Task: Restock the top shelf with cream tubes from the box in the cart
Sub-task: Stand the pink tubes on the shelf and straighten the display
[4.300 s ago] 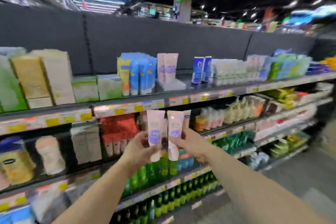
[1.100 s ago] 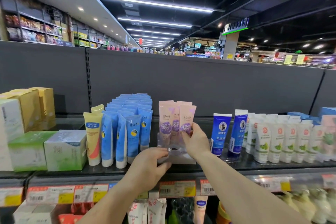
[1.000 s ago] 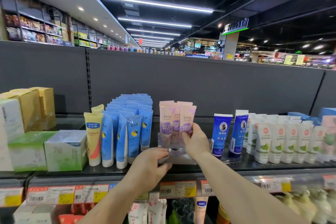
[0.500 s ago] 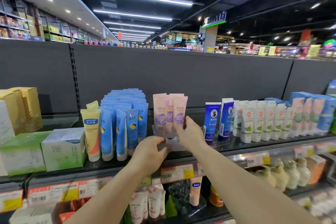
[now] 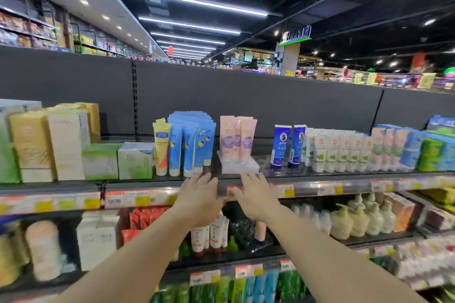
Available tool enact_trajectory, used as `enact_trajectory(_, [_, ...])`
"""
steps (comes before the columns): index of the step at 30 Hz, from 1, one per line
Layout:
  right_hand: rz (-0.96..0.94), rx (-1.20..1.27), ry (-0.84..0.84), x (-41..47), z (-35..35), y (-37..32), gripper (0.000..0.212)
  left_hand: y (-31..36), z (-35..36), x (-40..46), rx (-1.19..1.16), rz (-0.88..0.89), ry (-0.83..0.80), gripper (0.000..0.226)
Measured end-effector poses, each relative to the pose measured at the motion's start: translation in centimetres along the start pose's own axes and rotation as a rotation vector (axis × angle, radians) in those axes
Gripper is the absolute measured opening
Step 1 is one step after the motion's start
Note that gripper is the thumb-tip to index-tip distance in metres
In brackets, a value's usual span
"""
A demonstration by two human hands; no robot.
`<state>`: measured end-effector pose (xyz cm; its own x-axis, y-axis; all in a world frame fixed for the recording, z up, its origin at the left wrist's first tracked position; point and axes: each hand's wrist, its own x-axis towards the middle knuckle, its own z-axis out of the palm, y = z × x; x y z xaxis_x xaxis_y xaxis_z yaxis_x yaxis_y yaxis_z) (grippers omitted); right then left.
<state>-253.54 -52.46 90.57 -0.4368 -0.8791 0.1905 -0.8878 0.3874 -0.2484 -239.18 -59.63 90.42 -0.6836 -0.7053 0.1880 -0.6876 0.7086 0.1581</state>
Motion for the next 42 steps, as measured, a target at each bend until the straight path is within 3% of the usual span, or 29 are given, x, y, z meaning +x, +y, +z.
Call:
enact_trajectory(3, [-0.050,-0.032,-0.081,-4.1,0.8,-1.9,0.062,-0.7,0.0,-5.4,0.001,-0.077,-0.009,0.067])
enact_trajectory(9, [-0.121,0.073,-0.167,-11.5,3.2,-8.3,0.060,-4.7,-0.1,-15.7,0.003,-0.245,-0.021,0.066])
enact_trajectory(17, [-0.300,0.085,-0.265,-16.9,6.7,-21.5,0.064,-14.5,-2.9,-28.1,0.091,-0.444,-0.035,0.068])
enact_trajectory(26, [-0.509,0.129,-0.359,-21.2,15.7,-42.7,0.065,-33.7,-3.1,-41.8,0.149,-0.639,-0.030,0.089])
enact_trajectory(32, [-0.522,0.127,-0.489,-23.6,26.7,-57.0,0.064,-50.2,-0.7,-49.9,0.092,-0.690,-0.038,0.073])
enact_trajectory(37, [-0.375,0.113,-0.598,-25.2,35.5,-59.1,0.063,-56.6,5.5,-52.6,-0.008,-0.718,-0.158,0.085])
enact_trajectory(42, [-0.269,0.062,-0.730,-26.8,44.1,-55.3,0.062,-57.3,16.4,-54.5,-0.149,-0.723,-0.333,0.071])
